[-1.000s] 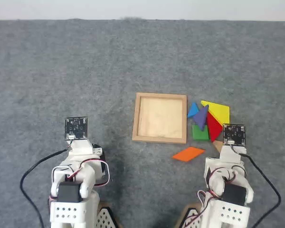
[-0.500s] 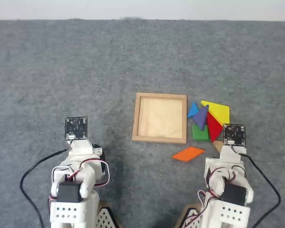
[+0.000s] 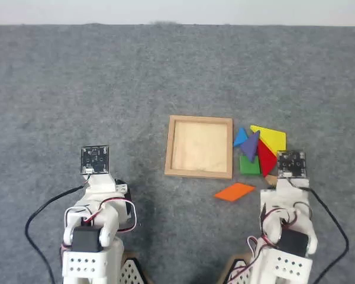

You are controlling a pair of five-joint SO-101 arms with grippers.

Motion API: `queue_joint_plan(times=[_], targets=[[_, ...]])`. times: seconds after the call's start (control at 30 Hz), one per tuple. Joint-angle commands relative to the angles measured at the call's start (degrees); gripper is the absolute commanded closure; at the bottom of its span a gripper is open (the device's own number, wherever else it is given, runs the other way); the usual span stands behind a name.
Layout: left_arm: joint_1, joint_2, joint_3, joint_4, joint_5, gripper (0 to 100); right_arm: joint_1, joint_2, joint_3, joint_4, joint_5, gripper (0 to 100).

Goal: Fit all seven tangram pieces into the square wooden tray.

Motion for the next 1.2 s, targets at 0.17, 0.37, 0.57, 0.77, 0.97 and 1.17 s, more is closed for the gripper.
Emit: queue_joint_plan(times=[0.17, 0.37, 0.57, 0.77, 0.97, 1.17], targets=[[-0.35, -1.14, -0.75, 0.26, -0.88, 99, 1.01, -1.01, -5.10, -13.23, 10.64, 98.9], [-0.35, -1.14, -0.75, 0.26, -0.88, 99, 1.10, 1.54, -14.24, -8.13, 10.29, 98.9], [-0.35, -1.14, -0.75, 0.26, -0.88, 99, 0.04, 23.16, -26.64, -7.60, 10.37, 98.9], [-0.35, -1.14, -0.75, 0.26, -0.88, 99, -8.84, 55.78, -42.46, -7.08, 16.97, 91.4], [-0.35, -1.14, -0.75, 0.26, -0.88, 99, -11.03, 82.15, -59.25, -1.54, 25.23, 72.9], [-0.35, -1.14, -0.75, 0.26, -0.88, 99, -9.10, 99.47, -71.74, -0.92, 27.96, 69.9]])
